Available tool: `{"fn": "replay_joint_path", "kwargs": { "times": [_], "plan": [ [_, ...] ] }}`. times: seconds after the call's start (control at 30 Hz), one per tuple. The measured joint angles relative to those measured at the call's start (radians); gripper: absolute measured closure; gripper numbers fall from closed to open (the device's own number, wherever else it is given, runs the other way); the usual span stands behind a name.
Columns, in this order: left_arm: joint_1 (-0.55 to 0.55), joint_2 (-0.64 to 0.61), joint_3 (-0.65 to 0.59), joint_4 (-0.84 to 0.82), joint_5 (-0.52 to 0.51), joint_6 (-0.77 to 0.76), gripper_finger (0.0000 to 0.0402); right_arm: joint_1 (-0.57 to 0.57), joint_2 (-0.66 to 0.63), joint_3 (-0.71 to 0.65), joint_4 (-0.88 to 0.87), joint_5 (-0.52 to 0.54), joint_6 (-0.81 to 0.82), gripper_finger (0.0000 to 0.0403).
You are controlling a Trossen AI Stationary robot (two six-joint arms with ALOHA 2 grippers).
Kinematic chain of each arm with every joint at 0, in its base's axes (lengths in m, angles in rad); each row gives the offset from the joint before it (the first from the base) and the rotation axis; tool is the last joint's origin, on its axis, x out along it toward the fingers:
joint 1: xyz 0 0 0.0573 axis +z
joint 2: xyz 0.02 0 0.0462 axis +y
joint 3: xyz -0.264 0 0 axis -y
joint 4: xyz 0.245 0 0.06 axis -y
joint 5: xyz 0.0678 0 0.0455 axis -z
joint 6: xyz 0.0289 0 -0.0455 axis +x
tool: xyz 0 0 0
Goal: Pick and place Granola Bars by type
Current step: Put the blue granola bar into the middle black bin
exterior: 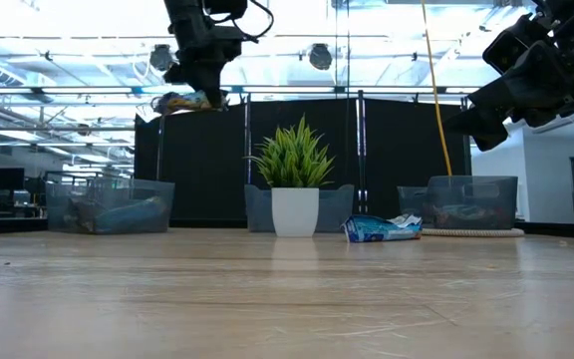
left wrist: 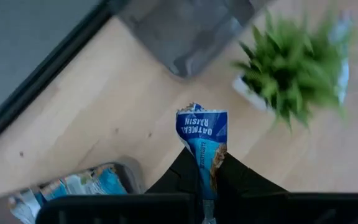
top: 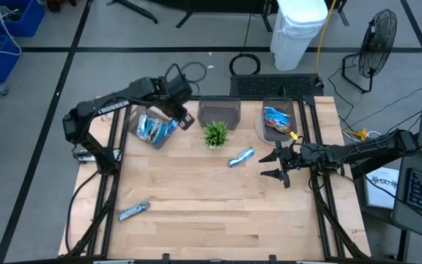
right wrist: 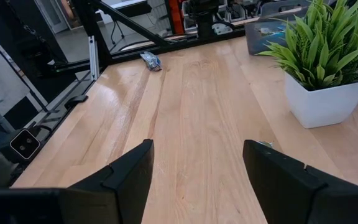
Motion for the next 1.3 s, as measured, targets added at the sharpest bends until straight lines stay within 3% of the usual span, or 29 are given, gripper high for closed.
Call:
{"fn": "replay_joint_path", "kwargs": {
  "times": [0.5, 0.87, 1.03, 1.3],
  "plan": [
    [0.076, 0.001, 0.011, 0.126, -0.015, -0.493, 0.0384, 0.000, 0.000, 0.000, 0.000, 0.000, 0.000, 0.0165],
    [0.087, 0.103, 0.031, 0.239, 0.002, -0.618, 0.0384, 0.000, 0.000, 0.000, 0.000, 0.000, 0.000, 0.0165],
    [0.096, 0.235, 0.136, 0.227, -0.006, -0.590, 0.0385, 0.000, 0.000, 0.000, 0.000, 0.000, 0.000, 0.0165],
    [0.132, 0.470, 0.442, 0.135, -0.027, -0.498, 0.0385, 0.000, 0.000, 0.000, 0.000, 0.000, 0.000, 0.0165]
  ]
}}
